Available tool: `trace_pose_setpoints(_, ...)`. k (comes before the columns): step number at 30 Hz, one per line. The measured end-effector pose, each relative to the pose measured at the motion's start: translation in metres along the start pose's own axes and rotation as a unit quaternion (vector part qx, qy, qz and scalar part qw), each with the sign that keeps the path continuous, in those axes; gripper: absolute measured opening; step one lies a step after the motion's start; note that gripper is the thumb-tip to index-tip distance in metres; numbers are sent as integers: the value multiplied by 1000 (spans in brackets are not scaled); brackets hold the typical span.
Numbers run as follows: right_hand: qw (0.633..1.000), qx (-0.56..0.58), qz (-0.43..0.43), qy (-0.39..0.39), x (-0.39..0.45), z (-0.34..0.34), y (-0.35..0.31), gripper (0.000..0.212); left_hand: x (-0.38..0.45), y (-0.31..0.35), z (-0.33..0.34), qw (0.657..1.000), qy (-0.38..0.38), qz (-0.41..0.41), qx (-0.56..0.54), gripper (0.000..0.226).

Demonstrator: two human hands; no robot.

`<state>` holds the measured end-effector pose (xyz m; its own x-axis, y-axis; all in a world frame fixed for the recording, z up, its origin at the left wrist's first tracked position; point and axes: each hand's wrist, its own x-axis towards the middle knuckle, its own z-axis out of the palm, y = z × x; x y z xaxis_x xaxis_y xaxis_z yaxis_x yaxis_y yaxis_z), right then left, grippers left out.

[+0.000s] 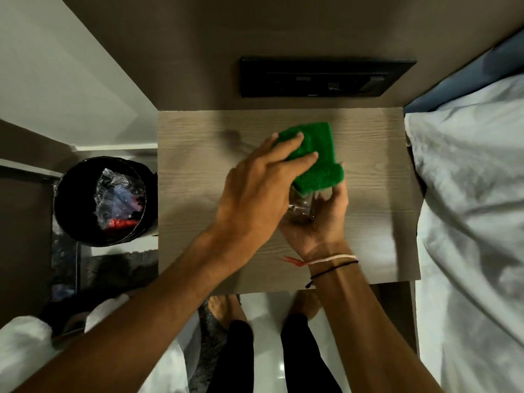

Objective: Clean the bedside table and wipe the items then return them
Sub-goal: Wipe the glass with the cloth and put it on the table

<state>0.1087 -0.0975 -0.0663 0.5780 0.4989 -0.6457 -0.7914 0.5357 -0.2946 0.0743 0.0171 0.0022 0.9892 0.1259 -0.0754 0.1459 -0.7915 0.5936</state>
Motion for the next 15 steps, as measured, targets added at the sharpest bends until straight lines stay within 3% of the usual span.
trace_pose_setpoints(4,1000,18,-5,21,4,-18,-14,50,-19,-6,-11,994,-81,61,-29,58)
trace_pose_setpoints(6,1000,-6,-11,10,4,-24,-22,46,-18,-12,-24,991,-107,34,-72,57)
trace_pose_setpoints(11,999,-36,-2,-29,-4,-17,-11,60,16,-20,-34,997,37,-34,-66,62)
trace_pose_setpoints(13,1000,-7,-1,-24,-2,-12,1,66,21,-14,-22,998,34,-19,-58,66)
trace_pose_setpoints(15,1000,10,-12,-14,1,-6,7,56,15,-8,-9,1000,8,-6,-29,67)
